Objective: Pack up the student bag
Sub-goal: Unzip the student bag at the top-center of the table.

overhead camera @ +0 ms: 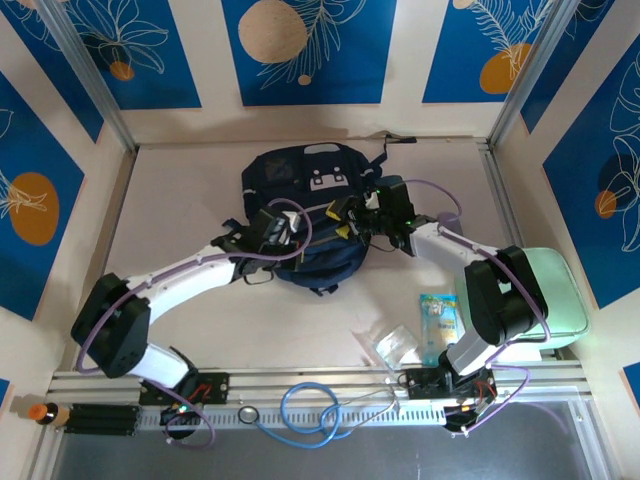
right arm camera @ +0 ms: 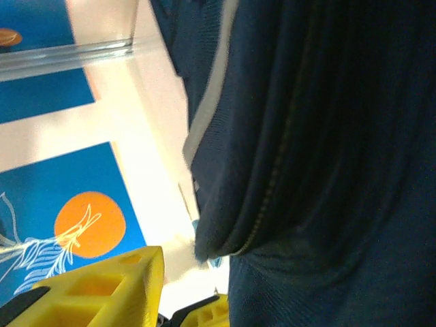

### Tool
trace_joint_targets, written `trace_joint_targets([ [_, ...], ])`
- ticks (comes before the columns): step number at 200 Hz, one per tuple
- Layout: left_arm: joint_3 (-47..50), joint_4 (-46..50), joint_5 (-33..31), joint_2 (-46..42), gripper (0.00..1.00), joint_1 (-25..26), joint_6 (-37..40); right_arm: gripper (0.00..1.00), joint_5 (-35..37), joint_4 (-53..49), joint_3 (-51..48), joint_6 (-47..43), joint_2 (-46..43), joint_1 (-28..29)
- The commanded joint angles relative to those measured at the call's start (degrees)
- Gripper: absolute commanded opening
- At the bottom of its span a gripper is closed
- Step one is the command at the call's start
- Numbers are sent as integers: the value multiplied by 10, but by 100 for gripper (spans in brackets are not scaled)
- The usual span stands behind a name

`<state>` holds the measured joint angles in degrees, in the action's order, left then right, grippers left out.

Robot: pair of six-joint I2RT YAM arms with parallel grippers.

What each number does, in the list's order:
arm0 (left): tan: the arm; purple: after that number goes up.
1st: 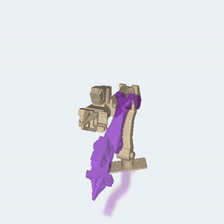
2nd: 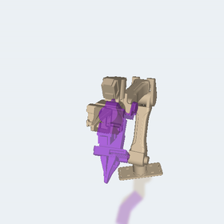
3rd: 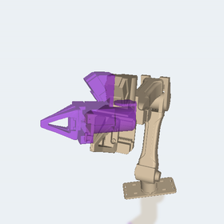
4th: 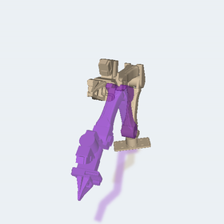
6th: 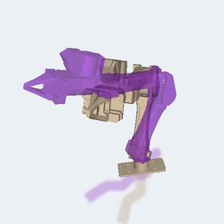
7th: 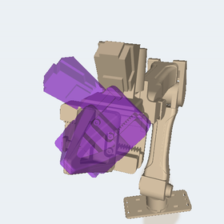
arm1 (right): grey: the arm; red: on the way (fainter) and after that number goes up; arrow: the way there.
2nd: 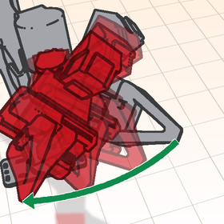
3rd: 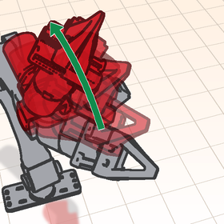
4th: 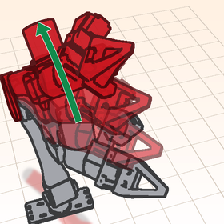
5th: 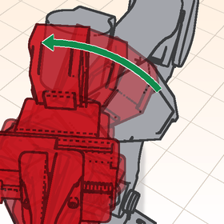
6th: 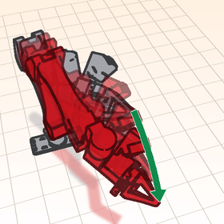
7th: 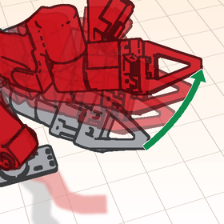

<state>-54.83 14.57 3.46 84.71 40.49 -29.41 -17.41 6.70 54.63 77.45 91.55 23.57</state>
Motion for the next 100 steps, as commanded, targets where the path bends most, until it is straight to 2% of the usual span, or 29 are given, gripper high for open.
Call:
trace_joint_targets([
  [1,-44,-51,51,17,0,17,16,48,34,-38,-2,20,-5,8],
  [43,-78,-50,69,62,0,34,23,47,65,-60,19,19,9,27],
  [85,-73,-28,57,53,0,29,34,20,84,-64,18,3,7,19],
  [100,-59,-23,55,42,0,22,31,15,90,-67,21,-5,4,14],
])
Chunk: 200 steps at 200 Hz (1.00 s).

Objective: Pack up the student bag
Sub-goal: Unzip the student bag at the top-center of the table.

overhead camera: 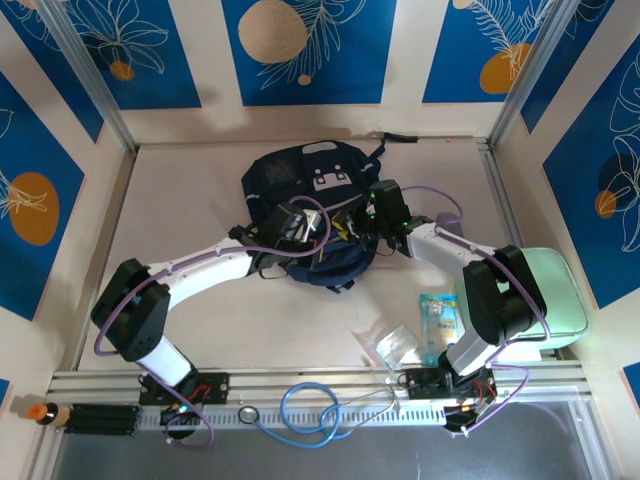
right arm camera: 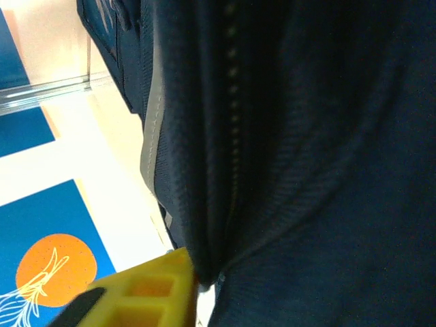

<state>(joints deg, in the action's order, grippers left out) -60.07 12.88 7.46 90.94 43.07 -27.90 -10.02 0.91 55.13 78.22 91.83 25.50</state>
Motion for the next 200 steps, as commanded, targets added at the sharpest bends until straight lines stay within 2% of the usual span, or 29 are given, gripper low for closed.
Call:
trace_joint_targets([
  [1,-5,-6,15,-21,0,-5,16,15,17,-9,16,-13,1,-5],
  [44,55,40,-7,-69,0,-44,14,11,23,-18,13,-33,-25,-26],
  [66,86,73,-43,-82,0,-59,24,10,31,-32,14,-43,-39,-30],
  [107,97,89,-64,-88,0,-102,29,10,27,-35,15,-45,-44,-32],
  [154,44,110,2,-40,0,-171,84,10,1,-34,21,-50,-43,-34],
  [200,-52,131,35,42,0,-237,90,10,-23,-33,18,-57,-39,-34],
])
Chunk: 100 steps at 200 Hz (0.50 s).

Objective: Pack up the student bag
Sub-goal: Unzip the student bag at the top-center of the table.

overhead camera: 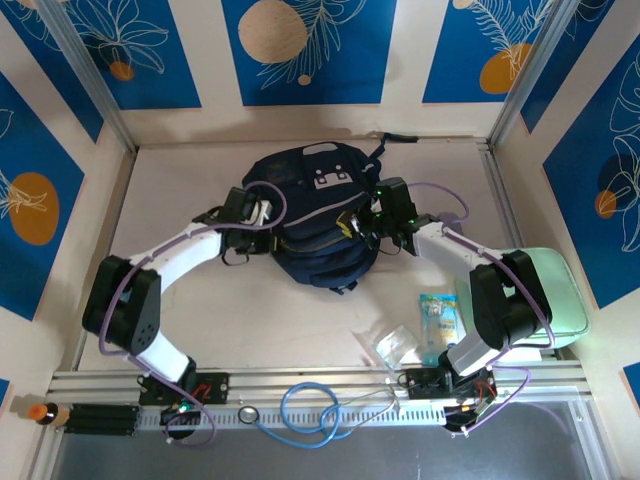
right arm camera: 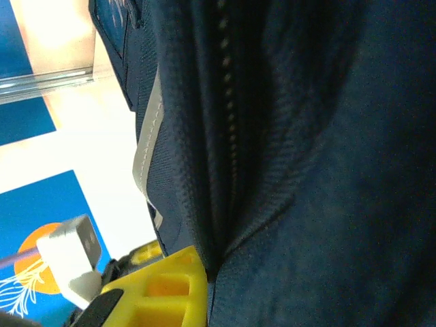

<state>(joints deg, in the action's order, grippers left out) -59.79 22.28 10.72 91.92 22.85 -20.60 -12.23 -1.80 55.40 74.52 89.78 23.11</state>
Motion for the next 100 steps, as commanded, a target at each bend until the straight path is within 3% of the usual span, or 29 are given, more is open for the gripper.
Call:
trace_joint_targets([
  [1,-57,38,2,35,0,-36,17,10,-2,-6,16,-21,-19,-11],
  [59,-161,57,-16,108,0,-80,36,10,-43,7,19,-27,3,-10],
  [100,-154,48,-28,117,0,-102,28,10,-79,7,55,-54,48,11],
])
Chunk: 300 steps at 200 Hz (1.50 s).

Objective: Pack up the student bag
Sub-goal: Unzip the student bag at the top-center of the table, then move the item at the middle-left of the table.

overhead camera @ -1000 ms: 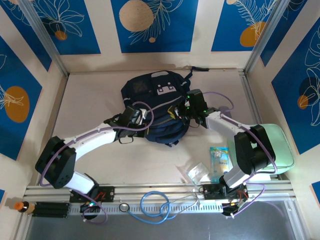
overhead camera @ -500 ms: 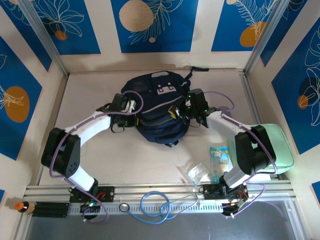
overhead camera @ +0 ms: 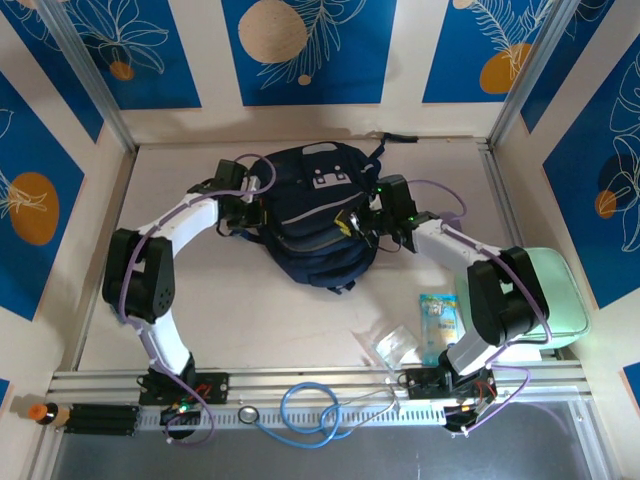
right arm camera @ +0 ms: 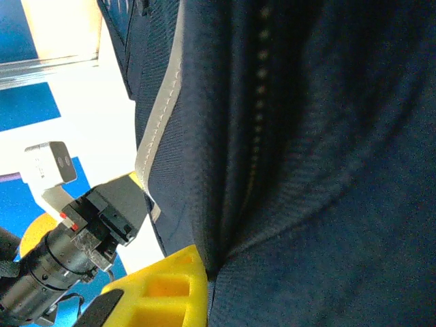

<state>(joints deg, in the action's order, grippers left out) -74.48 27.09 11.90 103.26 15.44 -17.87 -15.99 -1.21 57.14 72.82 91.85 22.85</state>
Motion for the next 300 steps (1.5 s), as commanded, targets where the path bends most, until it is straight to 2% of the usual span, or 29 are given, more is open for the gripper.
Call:
trace_joint_targets([
  [1,-6,-1,-42,3,0,-28,-1,10,-43,0,40,-38,29,14],
  [19,29,-19,-55,-16,0,-50,-15,10,-60,-11,64,-54,52,27],
  [42,61,-36,-38,-39,0,-80,-30,12,-74,-21,84,-69,70,36],
  [56,68,-36,-37,-54,13,-84,-29,20,-72,-47,93,-90,69,37],
  [71,74,-35,-38,-72,25,-84,-29,37,-55,-84,97,-127,52,36],
  [85,76,-31,-40,-91,40,-85,-34,50,-13,-143,101,-175,25,36],
  [97,80,-29,-40,-107,48,-87,-40,56,30,-196,100,-213,-1,35],
  [128,94,-29,-44,-150,66,-90,-56,64,159,-300,72,-287,-68,25],
  [151,109,-40,-42,-179,74,-91,-62,68,231,-345,52,-318,-97,-5],
  [174,121,-52,-30,-203,82,-91,-58,73,272,-364,65,-362,-88,-51],
  [199,122,-51,-23,-222,91,-91,-39,81,337,-405,128,-392,-32,-93],
  [209,122,-50,-21,-228,96,-91,-33,88,367,-413,153,-398,-6,-108],
  [224,123,-50,-10,-236,99,-91,-24,93,397,-414,173,-406,23,-130],
  [246,124,-48,-3,-243,100,-91,-14,95,439,-424,197,-417,70,-169],
  [300,123,-46,12,-239,100,-91,-2,94,421,-425,220,-470,158,-239],
])
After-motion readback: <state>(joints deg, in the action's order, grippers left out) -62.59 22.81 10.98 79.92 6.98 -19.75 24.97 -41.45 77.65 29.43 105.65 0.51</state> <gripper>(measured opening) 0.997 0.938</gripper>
